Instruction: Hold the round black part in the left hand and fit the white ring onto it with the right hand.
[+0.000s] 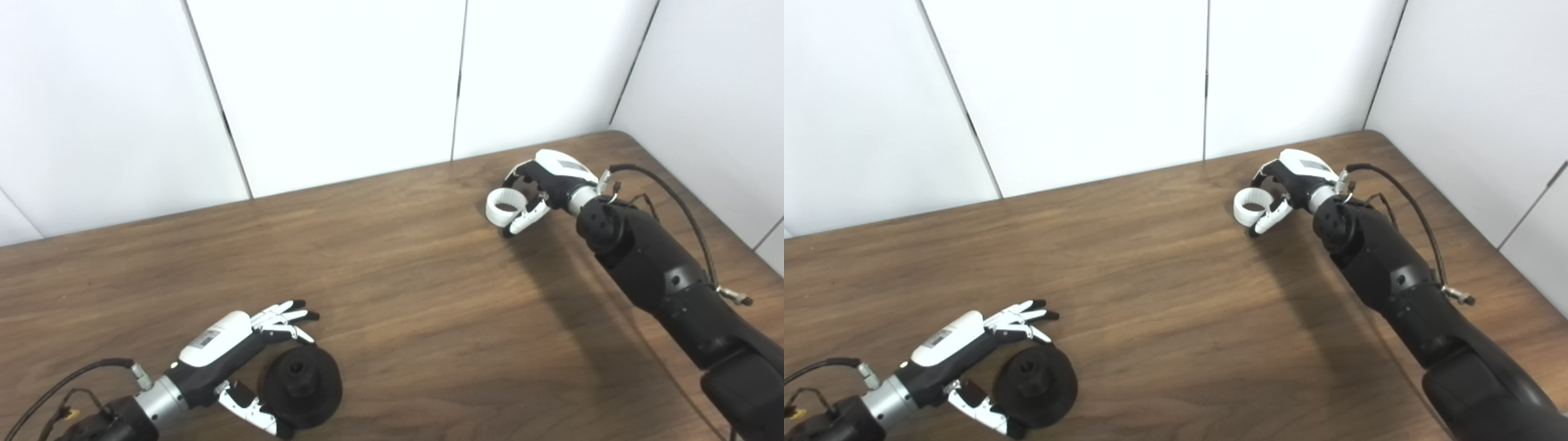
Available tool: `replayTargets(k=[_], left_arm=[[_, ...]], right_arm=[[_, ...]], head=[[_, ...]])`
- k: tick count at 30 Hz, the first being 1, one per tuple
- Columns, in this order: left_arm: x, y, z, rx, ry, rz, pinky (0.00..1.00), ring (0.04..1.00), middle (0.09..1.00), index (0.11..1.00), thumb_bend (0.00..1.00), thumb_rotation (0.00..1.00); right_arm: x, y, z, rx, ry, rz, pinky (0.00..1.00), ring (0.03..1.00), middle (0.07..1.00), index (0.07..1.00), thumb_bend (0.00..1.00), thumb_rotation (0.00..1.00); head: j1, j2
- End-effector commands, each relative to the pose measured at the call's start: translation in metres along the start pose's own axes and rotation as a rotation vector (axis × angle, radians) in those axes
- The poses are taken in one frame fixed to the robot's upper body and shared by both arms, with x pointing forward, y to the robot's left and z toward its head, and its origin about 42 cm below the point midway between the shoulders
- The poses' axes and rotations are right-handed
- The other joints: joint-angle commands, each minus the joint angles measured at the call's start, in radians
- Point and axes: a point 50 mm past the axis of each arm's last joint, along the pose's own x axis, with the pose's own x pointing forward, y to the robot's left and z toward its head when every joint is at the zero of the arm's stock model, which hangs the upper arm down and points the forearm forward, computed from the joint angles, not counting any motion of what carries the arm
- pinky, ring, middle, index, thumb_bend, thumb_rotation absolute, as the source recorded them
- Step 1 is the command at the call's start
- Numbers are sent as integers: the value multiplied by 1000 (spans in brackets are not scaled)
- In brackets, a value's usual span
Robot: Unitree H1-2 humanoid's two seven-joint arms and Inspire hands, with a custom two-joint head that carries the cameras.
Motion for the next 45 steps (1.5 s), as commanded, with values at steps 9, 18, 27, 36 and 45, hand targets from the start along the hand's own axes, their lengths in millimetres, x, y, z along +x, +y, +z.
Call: replayTargets(k=[9,18,27,36,45], left_arm=[[-9,3,-5,32,33,-51,975,994,920,488,522,69],[-10,3,-5,34,34,-52,973,995,921,488,522,69],[-9,3,-4,34,33,-54,966,993,918,487,522,69],[-7,2,-5,36,36,-55,936,986,921,488,522,71],[-1,0,-1,33,24,-59,953,997,929,488,522,71]], right_arm=[[5,-25,6,-16,-69,-106,715,812,826,551,646,153],[5,-23,6,-25,-88,-131,700,791,780,484,519,135],[5,-25,7,-30,-96,-140,697,787,769,483,520,131],[-3,-29,16,-22,-136,-143,735,812,779,483,520,132],[-16,-35,29,26,-216,-151,765,820,783,483,521,131]], head=[[1,2],[1,5],[5,10],[37,27],[129,50]])
